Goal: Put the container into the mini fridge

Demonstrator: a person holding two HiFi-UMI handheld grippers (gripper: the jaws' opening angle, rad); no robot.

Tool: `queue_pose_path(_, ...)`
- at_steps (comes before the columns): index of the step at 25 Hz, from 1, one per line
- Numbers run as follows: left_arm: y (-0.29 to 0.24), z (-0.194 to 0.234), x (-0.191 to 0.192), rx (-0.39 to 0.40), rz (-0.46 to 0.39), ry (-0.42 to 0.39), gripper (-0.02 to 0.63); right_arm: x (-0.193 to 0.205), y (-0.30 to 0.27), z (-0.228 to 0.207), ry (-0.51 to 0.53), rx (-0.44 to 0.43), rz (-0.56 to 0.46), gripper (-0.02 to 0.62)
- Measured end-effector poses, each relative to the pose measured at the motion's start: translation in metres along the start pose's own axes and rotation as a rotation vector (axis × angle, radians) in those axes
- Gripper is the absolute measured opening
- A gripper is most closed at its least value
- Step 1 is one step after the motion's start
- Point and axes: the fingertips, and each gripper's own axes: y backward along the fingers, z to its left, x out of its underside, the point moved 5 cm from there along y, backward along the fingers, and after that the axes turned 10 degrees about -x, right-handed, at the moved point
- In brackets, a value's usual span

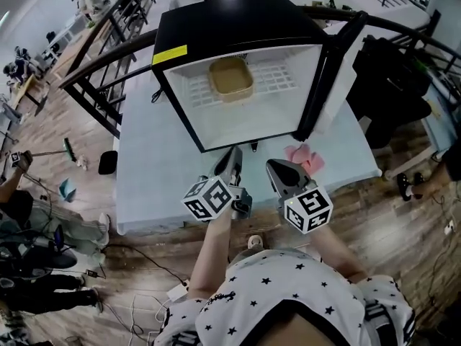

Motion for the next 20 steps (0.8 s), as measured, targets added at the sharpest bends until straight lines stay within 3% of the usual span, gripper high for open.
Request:
queue_pose_path(9,0.076,-0.023,0.053,-0.173,-0.012,-0.252,0.005,0.011,0.053,0.036,-0.005,-0.082,0.022,0.021)
queue_pose_path(13,0.113,-0.035,0.078,-0.229,-0.015,-0.297,0.005,0.018,0.081,0.053,0.001,-0.110,0.031,0.021)
queue_pose_path(20,0.170,-0.056,0.120,-0.271,-0.009,-0.304,0.005,0.033,0.127,0.086,-0.002,-0.144,0.041,0.021)
